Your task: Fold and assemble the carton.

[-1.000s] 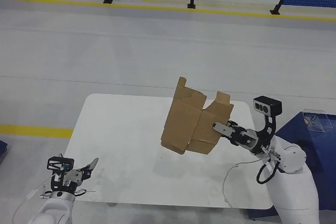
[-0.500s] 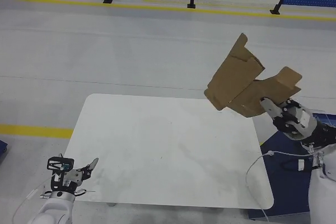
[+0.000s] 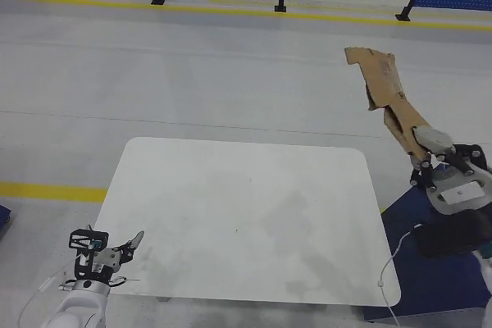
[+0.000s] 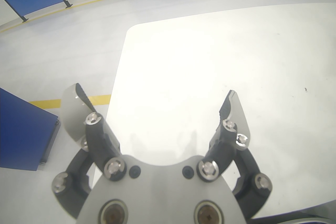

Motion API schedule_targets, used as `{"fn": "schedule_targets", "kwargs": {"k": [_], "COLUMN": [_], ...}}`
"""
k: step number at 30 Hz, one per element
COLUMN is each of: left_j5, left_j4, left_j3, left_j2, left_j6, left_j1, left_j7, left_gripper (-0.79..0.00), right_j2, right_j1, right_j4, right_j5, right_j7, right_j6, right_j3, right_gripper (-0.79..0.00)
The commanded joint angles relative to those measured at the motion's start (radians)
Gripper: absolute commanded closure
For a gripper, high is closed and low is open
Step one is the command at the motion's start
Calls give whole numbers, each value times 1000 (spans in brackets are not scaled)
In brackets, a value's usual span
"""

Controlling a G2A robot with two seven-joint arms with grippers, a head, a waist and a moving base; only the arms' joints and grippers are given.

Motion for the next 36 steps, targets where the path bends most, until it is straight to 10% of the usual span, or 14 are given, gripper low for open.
{"fn": "schedule_targets", "kwargs": {"k": [1,8,17,21,29,36], "left_j5": [0,0,0,0,0,0], "left_j4": [0,0,0,0,0,0], "left_j3": [0,0,0,0,0,0], "left_j2": [0,0,0,0,0,0], "left_j6": [0,0,0,0,0,0], "left_j1": [0,0,0,0,0,0], "left_j7": [0,0,0,0,0,0], "left_gripper": [-785,-785,-785,-785,-785,-785], "right_j2": [1,-2,-1,-3,20,74], "right_j1": [-115,-274,-264,-220,-74,14], "right_j4": [0,0,0,0,221,385], "right_j5": [-351,-581,-415,-77,1012,1790], "right_j7": [-141,-162,-165,-145,111,549], "right_j6": [269,558,530,367,-320,-412], "right_j3": [-81,-222,-220,-164,-112,-356], "right_gripper": [0,0,0,0,0,0]}}
